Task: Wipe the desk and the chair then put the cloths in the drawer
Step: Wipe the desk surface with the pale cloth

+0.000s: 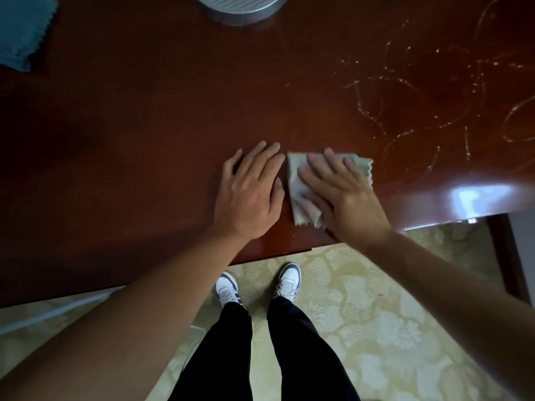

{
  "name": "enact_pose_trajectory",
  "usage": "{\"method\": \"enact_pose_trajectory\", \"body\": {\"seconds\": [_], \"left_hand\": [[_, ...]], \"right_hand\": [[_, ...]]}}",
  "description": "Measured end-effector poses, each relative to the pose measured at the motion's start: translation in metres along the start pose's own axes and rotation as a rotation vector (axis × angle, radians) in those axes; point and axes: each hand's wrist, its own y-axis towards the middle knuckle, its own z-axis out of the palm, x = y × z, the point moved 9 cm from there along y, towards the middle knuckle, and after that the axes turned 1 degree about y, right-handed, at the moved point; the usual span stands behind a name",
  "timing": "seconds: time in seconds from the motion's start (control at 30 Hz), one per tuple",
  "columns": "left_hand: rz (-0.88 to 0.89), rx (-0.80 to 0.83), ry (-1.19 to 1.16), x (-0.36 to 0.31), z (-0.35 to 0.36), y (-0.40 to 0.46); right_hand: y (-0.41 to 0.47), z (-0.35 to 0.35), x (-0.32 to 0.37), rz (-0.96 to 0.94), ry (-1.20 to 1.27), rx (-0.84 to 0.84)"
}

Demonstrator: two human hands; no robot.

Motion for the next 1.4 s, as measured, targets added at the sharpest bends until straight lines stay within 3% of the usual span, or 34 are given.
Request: {"method": "enact_pose_trajectory", "body": {"seconds": [0.17, 0.33, 0.43, 0.6, 0.7, 0.9, 0.97, 1.23, 1.3, 1.4], "left_hand": [[-0.008, 0.017, -0.005, 0.0, 0.001, 0.0], [-0.001, 0.006, -0.016, 0.0, -0.002, 0.0], [-0.001, 0.022, -0.031, -0.001, -0.003, 0.0], [-0.016, 0.018, -0.025, 0.001, -0.001, 0.0], [-0.018, 0.018, -0.036, 0.0, 0.001, 0.0], [-0.011, 0.019, -0.019, 0.001, 0.001, 0.0], [-0.008, 0.023, -0.011, -0.001, 0.001, 0.001], [0.157, 0.156, 0.195, -0.029, 0.013, 0.021], [0.191, 0.148, 0.196, -0.038, 0.016, 0.044], [0.158, 0.116, 0.169, -0.041, 0.021, 0.082]], "right_hand": [[0.03, -0.005, -0.028, 0.201, -0.036, -0.07], [-0.03, 0.01, 0.039, 0.036, 0.038, 0.017], [-0.026, 0.007, 0.037, -0.048, 0.029, 0.055], [0.038, -0.003, -0.025, 0.114, -0.047, 0.0], [0.045, -0.003, -0.026, 0.213, -0.054, -0.052], [-0.025, 0.006, 0.026, 0.05, -0.005, -0.002], [-0.027, -0.001, 0.015, 0.061, 0.007, -0.005], [0.021, -0.049, -0.135, 0.536, -0.059, -0.126], [0.034, -0.049, -0.139, 0.535, -0.056, -0.139], [0.032, -0.034, -0.096, 0.357, -0.049, -0.102]]}}
